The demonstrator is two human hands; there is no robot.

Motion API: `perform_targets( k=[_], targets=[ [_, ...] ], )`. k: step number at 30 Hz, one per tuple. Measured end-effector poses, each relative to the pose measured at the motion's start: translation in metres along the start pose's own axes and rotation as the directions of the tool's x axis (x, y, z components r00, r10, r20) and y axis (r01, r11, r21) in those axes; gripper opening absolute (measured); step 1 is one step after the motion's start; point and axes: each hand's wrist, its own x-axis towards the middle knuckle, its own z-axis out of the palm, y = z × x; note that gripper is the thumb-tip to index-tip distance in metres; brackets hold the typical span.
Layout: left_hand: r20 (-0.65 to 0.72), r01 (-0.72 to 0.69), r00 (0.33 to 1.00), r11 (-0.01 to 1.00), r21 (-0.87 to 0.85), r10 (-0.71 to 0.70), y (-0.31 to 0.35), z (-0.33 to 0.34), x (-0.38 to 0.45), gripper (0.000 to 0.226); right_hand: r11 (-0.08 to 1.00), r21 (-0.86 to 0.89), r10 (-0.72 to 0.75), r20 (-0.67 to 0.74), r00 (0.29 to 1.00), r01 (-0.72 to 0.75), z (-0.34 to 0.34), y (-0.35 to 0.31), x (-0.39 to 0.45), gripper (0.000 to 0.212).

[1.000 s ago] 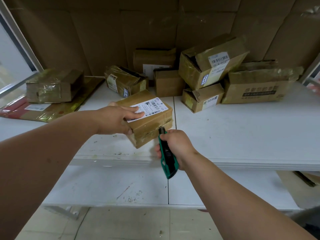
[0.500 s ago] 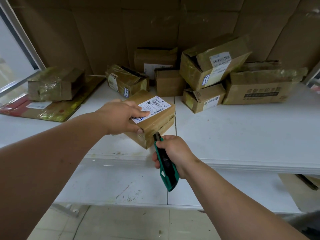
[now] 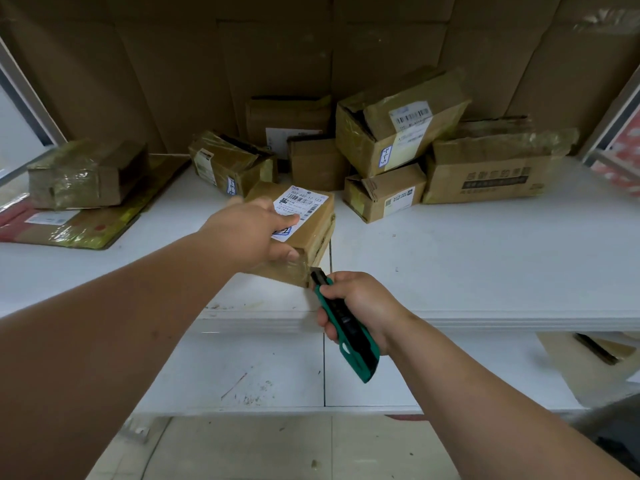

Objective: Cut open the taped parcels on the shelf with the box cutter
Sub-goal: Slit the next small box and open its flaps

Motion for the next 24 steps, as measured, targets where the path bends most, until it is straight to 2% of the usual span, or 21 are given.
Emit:
perform_targets(
  k=[4, 8, 10, 13, 17, 20, 24],
  targets=[
    [-0.01, 0.025, 1.0, 1.0, 0.006, -0.024, 0.021, 0.003, 0.009, 0.069, 0.994, -0.104, -0.017, 0.014, 1.0, 0.019, -0.012, 0.0, -0.01, 0.01],
    [0.054, -0.028, 0.998, 1.0, -0.012, 0.029, 0.015, -0.008, 0.012, 0.062, 0.984, -0.067, -0.177, -0.235, 0.956, 0.166, -0.019, 0.004, -0.009, 0.01],
    [0.066, -0.041, 0.997, 0.999, 0.021, 0.04, 0.013, -0.011, 0.011, 0.058, 0.961, -0.173, -0.262, -0.304, 0.916, 0.217, -0.019, 0.006, -0.007, 0.015],
    [0.075, -0.028, 0.997, 0.995, 0.096, 0.021, 0.018, -0.012, 0.011, 0.056, 0.869, -0.408, -0.415, -0.294, 0.861, 0.28, -0.014, 0.013, -0.002, 0.026],
    [0.102, -0.056, 0.994, 0.997, 0.049, 0.05, 0.015, -0.014, 0.015, 0.058, 0.703, -0.651, -0.553, -0.247, 0.796, 0.287, -0.014, 0.024, -0.002, 0.036],
    [0.125, -0.076, 0.99, 0.995, 0.057, 0.069, 0.015, -0.012, 0.02, 0.057, 0.647, -0.71, -0.589, -0.235, 0.773, 0.278, -0.012, 0.03, -0.005, 0.039],
    [0.152, -0.087, 0.985, 0.995, 0.052, 0.078, 0.016, -0.013, 0.026, 0.056, 0.665, -0.697, -0.584, -0.262, 0.769, 0.268, -0.006, 0.031, -0.001, 0.042]
  ],
)
